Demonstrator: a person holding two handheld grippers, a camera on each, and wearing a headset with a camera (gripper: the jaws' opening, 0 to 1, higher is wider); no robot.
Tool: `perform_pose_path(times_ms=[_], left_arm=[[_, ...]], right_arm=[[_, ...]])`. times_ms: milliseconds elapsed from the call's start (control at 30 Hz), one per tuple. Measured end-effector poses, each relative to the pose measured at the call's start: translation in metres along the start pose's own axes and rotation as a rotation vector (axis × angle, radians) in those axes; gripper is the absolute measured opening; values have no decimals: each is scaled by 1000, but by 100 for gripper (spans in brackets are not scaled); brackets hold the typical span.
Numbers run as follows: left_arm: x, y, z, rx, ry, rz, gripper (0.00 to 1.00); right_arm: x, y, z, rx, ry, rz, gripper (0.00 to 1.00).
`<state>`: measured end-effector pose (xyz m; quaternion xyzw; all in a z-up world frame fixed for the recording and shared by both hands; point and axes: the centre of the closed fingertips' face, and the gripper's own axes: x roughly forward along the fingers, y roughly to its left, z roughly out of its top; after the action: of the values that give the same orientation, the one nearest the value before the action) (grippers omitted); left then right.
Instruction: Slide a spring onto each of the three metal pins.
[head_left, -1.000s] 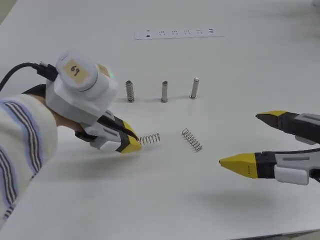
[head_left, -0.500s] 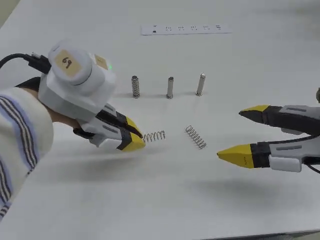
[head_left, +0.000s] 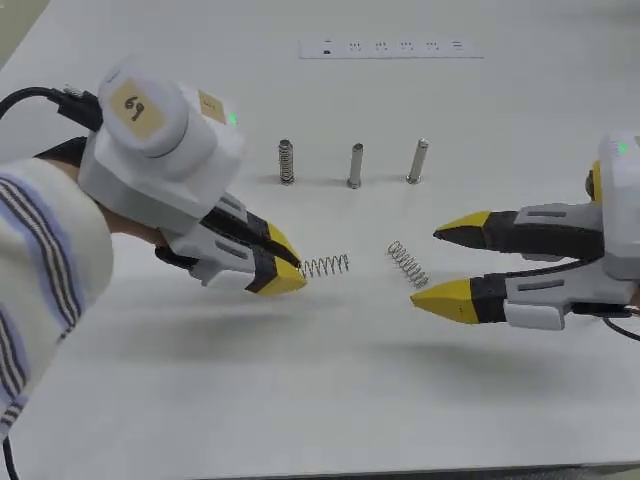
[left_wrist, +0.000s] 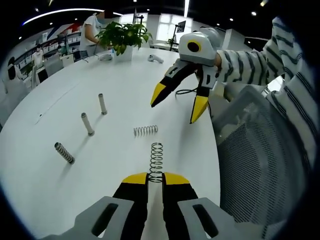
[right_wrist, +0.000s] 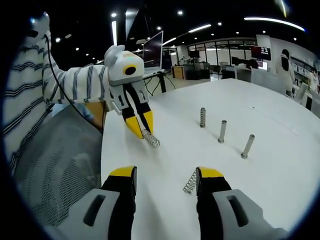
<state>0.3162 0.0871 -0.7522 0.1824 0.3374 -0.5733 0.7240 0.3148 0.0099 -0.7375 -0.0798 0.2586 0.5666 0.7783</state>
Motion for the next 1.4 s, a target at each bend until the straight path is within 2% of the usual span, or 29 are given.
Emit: perform_pose_path(times_ms=[100, 267, 433, 533, 633, 833, 1000, 1333, 1400], left_arm=[[1, -2, 5, -18, -38, -10, 1], [3, -7, 4, -14, -40, -28, 1], [6, -10, 4, -4, -33, -37, 1], [7, -17, 14, 9, -64, -58, 1], [10, -20, 14, 25, -53, -62, 1], [13, -26, 7, 36, -29, -80, 1], [13, -26, 5, 35, -25, -79, 1], [11, -27, 13, 37, -58, -72, 1], [10, -27, 12, 44, -51, -69, 1]], right_arm=[[4, 0, 3, -3, -14, 6, 43], [13, 5, 7, -7, -17, 39, 32], [20, 13, 8, -35, -6, 77, 33], [24, 20, 6, -52, 5, 105, 33], [27, 24, 6, -53, 3, 121, 31], [31, 27, 8, -52, 0, 133, 20], [33, 30, 6, -65, 12, 152, 18], [36, 33, 5, -84, 25, 177, 10], [36, 33, 4, -90, 29, 178, 9]])
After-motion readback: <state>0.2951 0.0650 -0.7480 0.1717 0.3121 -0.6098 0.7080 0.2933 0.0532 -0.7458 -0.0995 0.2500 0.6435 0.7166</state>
